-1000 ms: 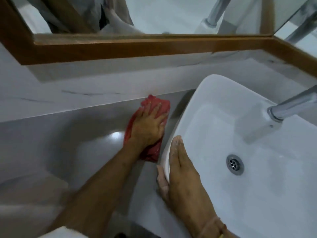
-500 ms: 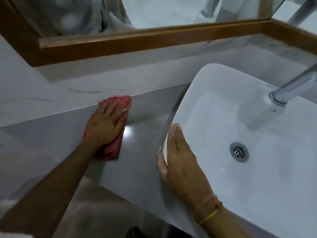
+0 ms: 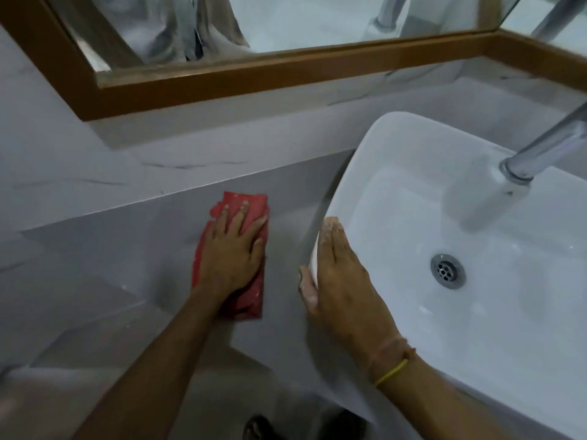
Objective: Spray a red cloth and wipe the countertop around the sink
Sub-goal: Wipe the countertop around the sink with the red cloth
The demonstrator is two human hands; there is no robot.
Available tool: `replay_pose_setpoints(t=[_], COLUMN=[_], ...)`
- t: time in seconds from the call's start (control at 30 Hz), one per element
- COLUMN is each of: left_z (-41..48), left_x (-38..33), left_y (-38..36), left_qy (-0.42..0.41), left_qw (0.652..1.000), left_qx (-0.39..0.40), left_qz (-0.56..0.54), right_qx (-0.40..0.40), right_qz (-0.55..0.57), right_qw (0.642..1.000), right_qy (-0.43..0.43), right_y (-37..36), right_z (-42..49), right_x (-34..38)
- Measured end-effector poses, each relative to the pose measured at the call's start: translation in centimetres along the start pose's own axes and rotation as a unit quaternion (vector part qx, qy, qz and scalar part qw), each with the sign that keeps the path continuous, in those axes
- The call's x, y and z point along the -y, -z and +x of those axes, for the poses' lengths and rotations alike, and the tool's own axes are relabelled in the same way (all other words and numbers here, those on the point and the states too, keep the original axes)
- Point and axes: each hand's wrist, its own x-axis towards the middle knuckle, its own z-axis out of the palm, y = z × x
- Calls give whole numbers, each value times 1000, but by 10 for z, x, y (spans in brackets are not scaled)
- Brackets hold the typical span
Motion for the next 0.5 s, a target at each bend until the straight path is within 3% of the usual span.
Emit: replay_pose_setpoints(t=[0.1,0.17,0.23,0.3,0.33,0.4,0.5], left_z=[2,-4,-14,-24,-25,-22,-12], left_x=[-12,-3,12,22,22,17,4], left_y=[-4,1,7,16,19,22,27], left_qy=[-34,-22,61,175,209,217,241], left_qw=[999,998,992,976,971,972,962], left_qx=[16,9,-50,-92,-82,-32,12], left_qz=[-7,-59,-96,-87,-85,-84,-124], right_qx=[-24,-82,-149,-148,-116,-22,66], right_qz=[37,64,68,97,126,202,301], right_qw=[999,994,985,982,985,973,906], right_qy=[-3,16,55,67,36,-111,-289], right_y=[9,17,19,8,1,-14,-37], right_z=[0,-7,-28,-60,-72,-79,-50], right_x=[3,2,5,22,35,60,79])
